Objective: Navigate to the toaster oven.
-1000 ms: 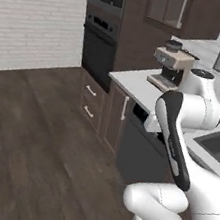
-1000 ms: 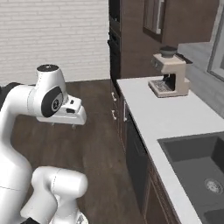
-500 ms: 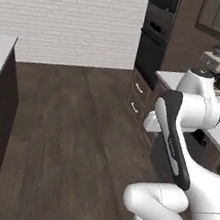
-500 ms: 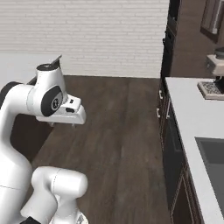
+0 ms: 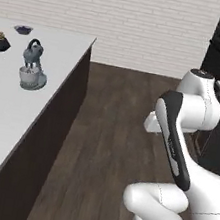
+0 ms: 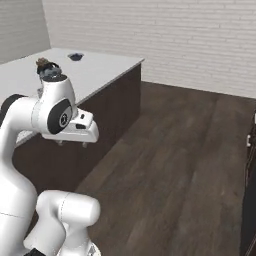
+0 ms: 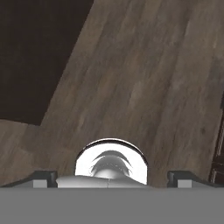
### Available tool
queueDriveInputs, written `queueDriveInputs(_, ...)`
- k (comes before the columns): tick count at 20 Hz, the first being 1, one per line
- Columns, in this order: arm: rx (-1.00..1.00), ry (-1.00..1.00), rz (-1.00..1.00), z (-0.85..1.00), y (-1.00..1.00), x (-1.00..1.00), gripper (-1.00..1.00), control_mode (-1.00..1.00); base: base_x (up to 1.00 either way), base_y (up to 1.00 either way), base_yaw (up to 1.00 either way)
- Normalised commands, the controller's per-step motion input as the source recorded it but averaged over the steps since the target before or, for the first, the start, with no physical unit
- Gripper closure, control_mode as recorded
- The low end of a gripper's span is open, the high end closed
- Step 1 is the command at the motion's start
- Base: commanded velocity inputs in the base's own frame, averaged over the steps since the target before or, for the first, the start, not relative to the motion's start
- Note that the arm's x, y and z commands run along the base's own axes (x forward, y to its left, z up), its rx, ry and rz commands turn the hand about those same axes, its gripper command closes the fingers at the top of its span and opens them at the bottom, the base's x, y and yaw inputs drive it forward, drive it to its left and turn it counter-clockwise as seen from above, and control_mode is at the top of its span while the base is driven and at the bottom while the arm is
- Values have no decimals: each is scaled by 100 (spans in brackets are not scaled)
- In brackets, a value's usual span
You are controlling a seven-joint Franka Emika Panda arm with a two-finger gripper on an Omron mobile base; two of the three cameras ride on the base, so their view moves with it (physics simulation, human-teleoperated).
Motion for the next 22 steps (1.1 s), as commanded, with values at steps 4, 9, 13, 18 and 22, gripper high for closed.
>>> queueDriveInputs(4,0,0,0,0,0,0,-100,100,-54,51,59)
queueDriveInputs(9,0,0,0,0,0,0,-100,100,-20,56,61)
queueDriveInputs(13,0,0,0,0,0,0,-100,100,0,77,65)
queueDriveInputs(18,0,0,0,0,0,0,-100,100,12,56,72)
queueDriveInputs(22,0,0,0,0,0,0,-100,100,31,22,78)
